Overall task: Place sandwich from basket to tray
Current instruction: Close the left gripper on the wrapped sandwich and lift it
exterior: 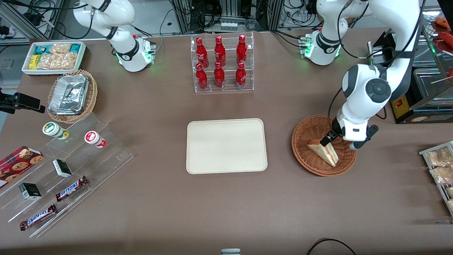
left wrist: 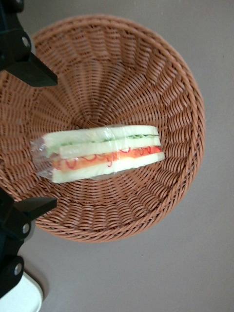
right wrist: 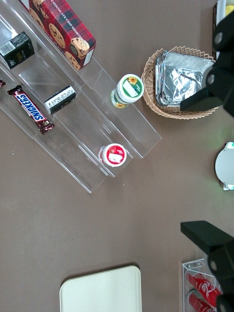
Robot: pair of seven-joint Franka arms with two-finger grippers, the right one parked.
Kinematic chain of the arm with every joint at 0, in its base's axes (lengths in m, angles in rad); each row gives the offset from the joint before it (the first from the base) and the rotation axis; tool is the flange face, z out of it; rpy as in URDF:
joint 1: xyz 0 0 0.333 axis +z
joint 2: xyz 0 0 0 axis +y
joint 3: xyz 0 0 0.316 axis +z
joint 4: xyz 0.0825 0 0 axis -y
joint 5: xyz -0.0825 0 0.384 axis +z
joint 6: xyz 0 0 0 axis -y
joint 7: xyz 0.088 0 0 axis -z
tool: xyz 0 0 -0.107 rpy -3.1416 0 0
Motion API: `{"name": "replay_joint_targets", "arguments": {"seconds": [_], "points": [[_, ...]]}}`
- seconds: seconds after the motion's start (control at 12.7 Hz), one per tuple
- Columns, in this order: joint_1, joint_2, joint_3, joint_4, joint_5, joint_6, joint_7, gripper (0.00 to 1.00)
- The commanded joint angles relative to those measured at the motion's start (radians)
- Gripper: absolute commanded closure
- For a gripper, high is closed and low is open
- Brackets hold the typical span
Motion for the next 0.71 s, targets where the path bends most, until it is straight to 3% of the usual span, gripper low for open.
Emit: {"name": "replay_joint_targets", "arguments": {"seconds": [0.0, 0.63], "points": [[-0.002, 0.027, 0.000, 0.001, 0.011, 0.061, -0.043, 0.00], [-0.002, 0.110, 0.000, 0.002, 0.015, 0.135, -0.051, 0.00]]}}
